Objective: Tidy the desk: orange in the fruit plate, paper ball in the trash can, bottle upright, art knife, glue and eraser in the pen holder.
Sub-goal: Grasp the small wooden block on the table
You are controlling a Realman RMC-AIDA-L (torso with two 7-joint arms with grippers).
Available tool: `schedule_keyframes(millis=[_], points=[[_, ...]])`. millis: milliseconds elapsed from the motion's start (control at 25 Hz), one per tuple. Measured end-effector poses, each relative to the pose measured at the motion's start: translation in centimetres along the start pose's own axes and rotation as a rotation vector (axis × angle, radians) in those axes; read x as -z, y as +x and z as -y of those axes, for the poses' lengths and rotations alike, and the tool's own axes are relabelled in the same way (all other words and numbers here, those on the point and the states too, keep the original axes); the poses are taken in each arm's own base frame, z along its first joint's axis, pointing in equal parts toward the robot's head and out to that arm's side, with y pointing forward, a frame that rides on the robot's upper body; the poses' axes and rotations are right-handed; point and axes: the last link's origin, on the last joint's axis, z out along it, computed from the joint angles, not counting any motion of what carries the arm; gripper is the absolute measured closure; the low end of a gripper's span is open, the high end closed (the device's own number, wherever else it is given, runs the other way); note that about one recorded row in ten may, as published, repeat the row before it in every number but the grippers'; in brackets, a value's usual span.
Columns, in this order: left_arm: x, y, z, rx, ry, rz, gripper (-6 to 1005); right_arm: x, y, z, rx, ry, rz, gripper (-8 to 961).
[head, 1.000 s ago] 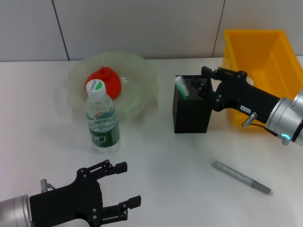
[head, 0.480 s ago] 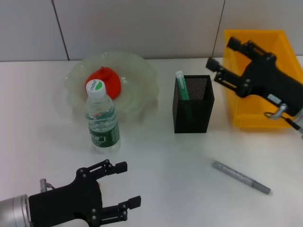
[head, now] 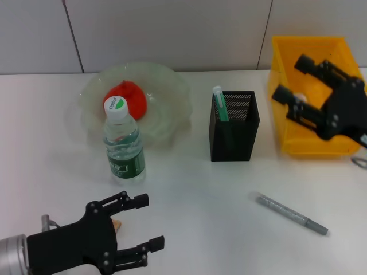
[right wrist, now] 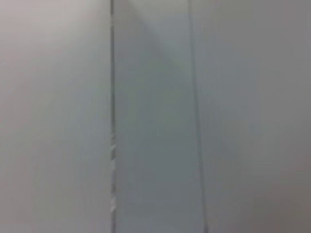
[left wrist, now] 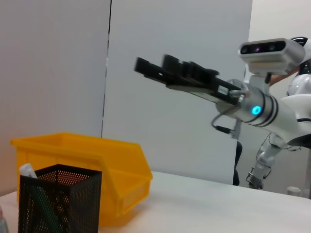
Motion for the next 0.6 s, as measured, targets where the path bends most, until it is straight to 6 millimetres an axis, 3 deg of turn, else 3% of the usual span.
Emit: schedule_keyframes(millis=[240,520,560,600], points=[[0.9,0.7,0.4,0.019,-0.01,0.018,202,2.7,1.9,-2.1,-0.033,-0.139,-0.236,195],[1.6,1.5,1.0,0.005,-0.017,0.078,202,4.3,3.4,-3.2,-0.078,-0.193,-0.361,195],[1.9,3.2,2.3,-0.026,-0.041,0.257,202,4.7,3.7,-3.4,-0.092,-0.189,-0.377,195],[1.9,3.2,2.3,-0.026,-0.041,0.257,203,4.7,3.7,-3.4,-0.092,-0.189,-0.377,195]])
